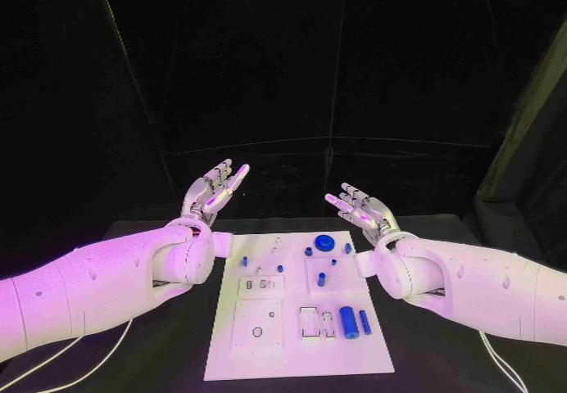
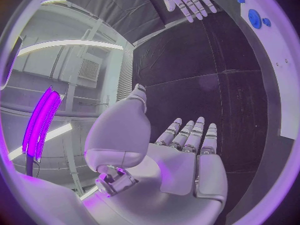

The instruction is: Assemble the parts on the task board

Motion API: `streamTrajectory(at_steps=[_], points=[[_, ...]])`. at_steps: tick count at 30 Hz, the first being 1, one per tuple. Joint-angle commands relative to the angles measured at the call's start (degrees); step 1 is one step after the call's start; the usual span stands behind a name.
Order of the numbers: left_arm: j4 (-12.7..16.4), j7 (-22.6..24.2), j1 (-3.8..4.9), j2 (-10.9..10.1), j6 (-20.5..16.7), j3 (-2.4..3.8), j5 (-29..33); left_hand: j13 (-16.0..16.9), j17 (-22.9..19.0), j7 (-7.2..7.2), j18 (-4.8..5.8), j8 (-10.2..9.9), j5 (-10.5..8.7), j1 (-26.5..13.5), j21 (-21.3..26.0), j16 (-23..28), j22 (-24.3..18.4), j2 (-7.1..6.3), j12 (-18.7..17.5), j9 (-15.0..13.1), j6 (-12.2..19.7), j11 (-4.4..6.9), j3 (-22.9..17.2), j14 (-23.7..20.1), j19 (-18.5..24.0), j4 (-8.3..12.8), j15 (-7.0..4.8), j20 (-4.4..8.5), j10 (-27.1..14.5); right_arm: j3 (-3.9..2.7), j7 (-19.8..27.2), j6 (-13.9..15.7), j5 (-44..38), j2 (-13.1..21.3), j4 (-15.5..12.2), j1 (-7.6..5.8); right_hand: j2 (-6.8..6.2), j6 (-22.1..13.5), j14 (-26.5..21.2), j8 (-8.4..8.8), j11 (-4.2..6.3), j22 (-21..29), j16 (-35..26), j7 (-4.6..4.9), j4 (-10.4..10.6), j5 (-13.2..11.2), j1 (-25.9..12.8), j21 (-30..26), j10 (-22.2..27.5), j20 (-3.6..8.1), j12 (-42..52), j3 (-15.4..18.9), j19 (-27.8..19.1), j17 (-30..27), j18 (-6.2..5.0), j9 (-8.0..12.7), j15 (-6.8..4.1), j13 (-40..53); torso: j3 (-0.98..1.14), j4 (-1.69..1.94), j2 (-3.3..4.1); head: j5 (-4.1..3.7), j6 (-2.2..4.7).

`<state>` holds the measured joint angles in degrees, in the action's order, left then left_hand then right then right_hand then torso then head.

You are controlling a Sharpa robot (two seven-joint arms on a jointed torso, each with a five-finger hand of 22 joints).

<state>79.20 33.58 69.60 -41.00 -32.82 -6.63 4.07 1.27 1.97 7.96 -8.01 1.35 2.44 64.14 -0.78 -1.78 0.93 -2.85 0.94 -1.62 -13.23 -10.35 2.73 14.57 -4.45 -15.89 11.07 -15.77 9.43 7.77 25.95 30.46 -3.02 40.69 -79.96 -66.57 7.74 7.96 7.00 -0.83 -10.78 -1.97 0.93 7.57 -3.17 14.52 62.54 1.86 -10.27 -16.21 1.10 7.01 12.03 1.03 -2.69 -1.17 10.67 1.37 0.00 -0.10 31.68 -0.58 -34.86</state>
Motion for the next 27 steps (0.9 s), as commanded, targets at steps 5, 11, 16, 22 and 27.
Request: streamTrajectory(at_steps=[5,11,16,22,27], points=[[-0.91,4.63,0.74,0.35,6.76,-0.40,2.23,0.15,0.18,5.18,-1.08,0.39,0.36,2.63,-0.33,-0.30,0.16,0.22,0.45,-0.15,-0.92,-1.07,0.07,0.95,-0.20,-0.82,0.53,-0.91,0.60,1.88,-3.05,-13.53,-4.71,-1.18,2.85,-1.93,0.59,17.85,23.64,-3.83,-2.57,-4.19,5.88,7.46,-7.64,-3.96,11.82,8.68,-22.86,-0.24,4.43,-2.93,22.84,2.42,-4.60,-2.13,1.97,2.15,0.00,-0.01,0.01,0.02,0.00],[-2.05,4.44,0.72,-0.86,8.11,-0.42,2.23,0.33,0.51,6.19,-0.83,0.61,0.34,3.02,-0.71,-0.82,0.41,0.73,0.68,-0.31,-2.14,-2.05,0.16,3.25,-1.12,-0.75,0.92,-0.98,2.05,2.01,0.02,-8.16,-15.66,-0.30,6.02,-2.53,0.45,36.89,43.43,-7.51,-0.66,-5.41,10.23,6.15,-11.79,-4.55,15.31,13.30,-41.23,0.06,7.76,-4.82,32.32,3.03,-7.83,-3.62,-0.72,2.52,-0.18,-0.11,-0.03,0.03,-1.78],[-1.18,4.66,0.72,-2.28,9.38,-0.44,2.18,1.34,2.04,7.91,0.48,2.05,0.32,5.43,-3.05,-4.18,1.76,1.98,2.54,-1.12,-9.12,-4.20,0.13,14.87,-7.03,-0.07,2.39,-1.13,11.50,1.98,-0.96,-7.00,-24.90,-0.19,7.31,-3.71,-0.04,43.50,51.67,-7.20,0.96,-6.12,10.45,5.05,-13.47,-4.00,16.31,16.45,-47.19,2.44,6.71,-6.46,38.34,2.82,-7.89,-2.97,-3.14,2.16,-0.18,-0.07,0.46,-0.04,-1.84],[-0.18,4.30,0.72,-3.77,12.16,-0.44,-1.12,3.69,3.89,5.44,-0.84,6.62,0.34,12.27,-11.11,-9.79,5.78,2.32,8.55,-3.30,-27.87,-2.83,-0.06,31.72,-26.86,4.74,0.50,-0.83,36.55,1.91,-3.76,-6.01,-38.69,0.03,8.41,-5.29,-2.21,47.67,58.98,-7.16,2.67,-8.70,11.10,3.93,-13.57,-3.82,21.32,21.73,-52.66,5.90,6.08,-9.69,42.69,3.27,-7.66,-2.86,-5.81,2.15,-0.10,0.20,1.00,-0.03,-1.97],[2.25,3.50,0.72,-5.40,13.57,-0.45,-3.59,3.28,4.23,5.38,-2.69,8.43,0.38,15.75,-15.39,-12.00,7.11,3.17,9.81,-3.76,-37.30,-0.34,0.54,40.65,-38.31,8.56,-2.20,0.05,45.00,0.32,-9.06,-7.61,-52.09,-0.26,9.56,-6.27,-3.54,50.61,65.64,-6.62,3.98,-12.96,12.00,3.22,-13.27,-3.03,18.90,28.83,-56.97,7.74,5.01,-10.43,44.27,4.21,-7.50,-2.74,-7.74,2.18,-0.17,0.72,1.95,-0.37,-2.06]])
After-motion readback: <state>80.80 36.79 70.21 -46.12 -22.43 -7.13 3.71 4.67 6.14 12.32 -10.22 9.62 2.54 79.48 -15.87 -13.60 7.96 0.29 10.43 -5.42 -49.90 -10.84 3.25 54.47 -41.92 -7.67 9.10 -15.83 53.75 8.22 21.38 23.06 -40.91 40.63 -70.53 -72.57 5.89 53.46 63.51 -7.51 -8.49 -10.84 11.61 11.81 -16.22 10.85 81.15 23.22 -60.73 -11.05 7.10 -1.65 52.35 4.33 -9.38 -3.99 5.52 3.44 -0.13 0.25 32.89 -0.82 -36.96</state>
